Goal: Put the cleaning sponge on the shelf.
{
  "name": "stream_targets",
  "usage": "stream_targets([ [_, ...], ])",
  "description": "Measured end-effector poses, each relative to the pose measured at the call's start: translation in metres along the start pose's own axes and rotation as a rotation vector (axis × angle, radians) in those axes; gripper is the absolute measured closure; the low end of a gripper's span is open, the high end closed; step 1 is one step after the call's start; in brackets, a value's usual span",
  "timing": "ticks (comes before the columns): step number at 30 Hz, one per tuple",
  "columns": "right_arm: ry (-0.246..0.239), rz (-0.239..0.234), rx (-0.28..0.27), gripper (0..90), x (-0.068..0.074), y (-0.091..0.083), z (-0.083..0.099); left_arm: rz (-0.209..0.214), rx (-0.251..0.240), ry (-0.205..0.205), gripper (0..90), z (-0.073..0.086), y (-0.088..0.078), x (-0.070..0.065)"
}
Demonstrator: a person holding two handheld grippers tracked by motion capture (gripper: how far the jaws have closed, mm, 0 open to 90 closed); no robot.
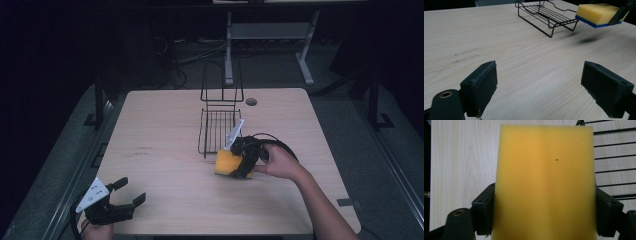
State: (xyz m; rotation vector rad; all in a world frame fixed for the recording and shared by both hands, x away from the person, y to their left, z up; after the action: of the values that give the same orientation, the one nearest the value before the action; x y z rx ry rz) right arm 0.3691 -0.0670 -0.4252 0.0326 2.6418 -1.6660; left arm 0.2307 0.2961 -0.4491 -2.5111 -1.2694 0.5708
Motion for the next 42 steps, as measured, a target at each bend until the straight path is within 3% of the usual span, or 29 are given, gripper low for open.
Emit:
stream_targets([
  [21,-0.028,0.007,0.01,21.2,-0.022,0.0,-0.017,0.002,-0.005,-0.006,12.8,0.0,-0.001,0.001],
  [42,-0.008,-0.008,-0.008,21.3,-0.05,0.011,-0.026,0.003,-0.009,-0.012,12.8,-0.001,-0.002,0.003],
])
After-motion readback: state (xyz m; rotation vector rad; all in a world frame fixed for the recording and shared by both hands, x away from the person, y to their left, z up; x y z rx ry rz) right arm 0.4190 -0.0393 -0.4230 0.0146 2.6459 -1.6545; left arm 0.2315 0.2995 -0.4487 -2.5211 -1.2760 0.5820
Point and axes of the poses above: each handheld gripper's, and its own axes: y roughly forward along the jaws, z roughly out of its underside, x roughly to its left, the point moved 4 cm from there along y, roughly forward along the jaws, and after that the axes turned 9 degrees about -y, right-handed, at the moved point
